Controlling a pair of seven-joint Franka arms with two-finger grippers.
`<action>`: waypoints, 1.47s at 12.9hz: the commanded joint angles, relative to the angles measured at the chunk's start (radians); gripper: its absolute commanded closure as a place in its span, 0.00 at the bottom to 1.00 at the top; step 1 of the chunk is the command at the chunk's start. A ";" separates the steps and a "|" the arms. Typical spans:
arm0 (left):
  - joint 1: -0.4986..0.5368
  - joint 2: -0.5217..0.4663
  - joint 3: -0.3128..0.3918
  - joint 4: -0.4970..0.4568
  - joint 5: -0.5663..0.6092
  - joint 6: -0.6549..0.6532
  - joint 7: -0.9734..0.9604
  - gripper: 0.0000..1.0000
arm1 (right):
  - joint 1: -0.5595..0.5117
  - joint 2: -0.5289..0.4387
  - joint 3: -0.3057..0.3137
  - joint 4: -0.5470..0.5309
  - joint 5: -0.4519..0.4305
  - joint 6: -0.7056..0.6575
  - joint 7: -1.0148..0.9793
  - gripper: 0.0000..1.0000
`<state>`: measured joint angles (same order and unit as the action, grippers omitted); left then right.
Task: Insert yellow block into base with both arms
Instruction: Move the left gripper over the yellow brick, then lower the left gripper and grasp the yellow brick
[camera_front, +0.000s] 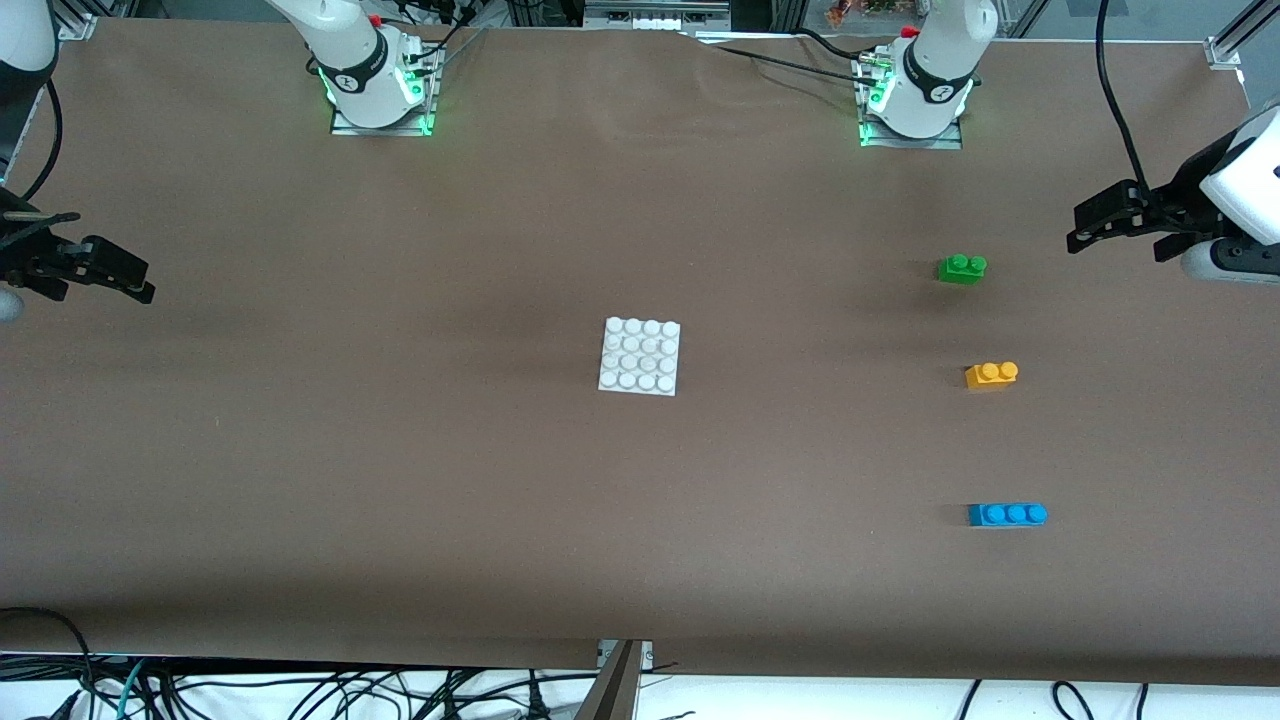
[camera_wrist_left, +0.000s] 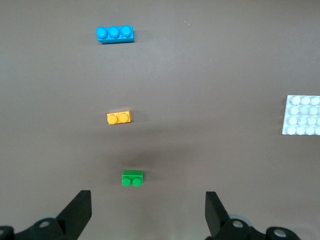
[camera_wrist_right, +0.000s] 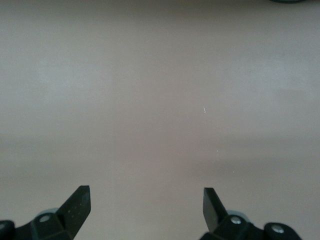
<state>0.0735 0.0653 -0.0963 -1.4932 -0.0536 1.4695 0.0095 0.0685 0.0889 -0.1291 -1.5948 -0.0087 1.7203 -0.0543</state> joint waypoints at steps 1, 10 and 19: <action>-0.001 0.011 -0.002 0.021 -0.020 -0.012 -0.005 0.00 | 0.005 -0.020 0.002 -0.005 -0.011 -0.014 -0.007 0.00; -0.009 0.062 0.001 -0.010 0.021 0.003 0.000 0.00 | 0.007 -0.020 0.002 -0.005 -0.008 -0.014 -0.007 0.00; 0.011 0.149 0.018 -0.372 0.185 0.481 -0.045 0.00 | 0.005 -0.018 0.002 -0.005 -0.007 -0.014 -0.007 0.00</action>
<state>0.0749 0.2530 -0.0835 -1.7575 0.0831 1.8429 -0.0188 0.0724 0.0887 -0.1288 -1.5946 -0.0087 1.7187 -0.0543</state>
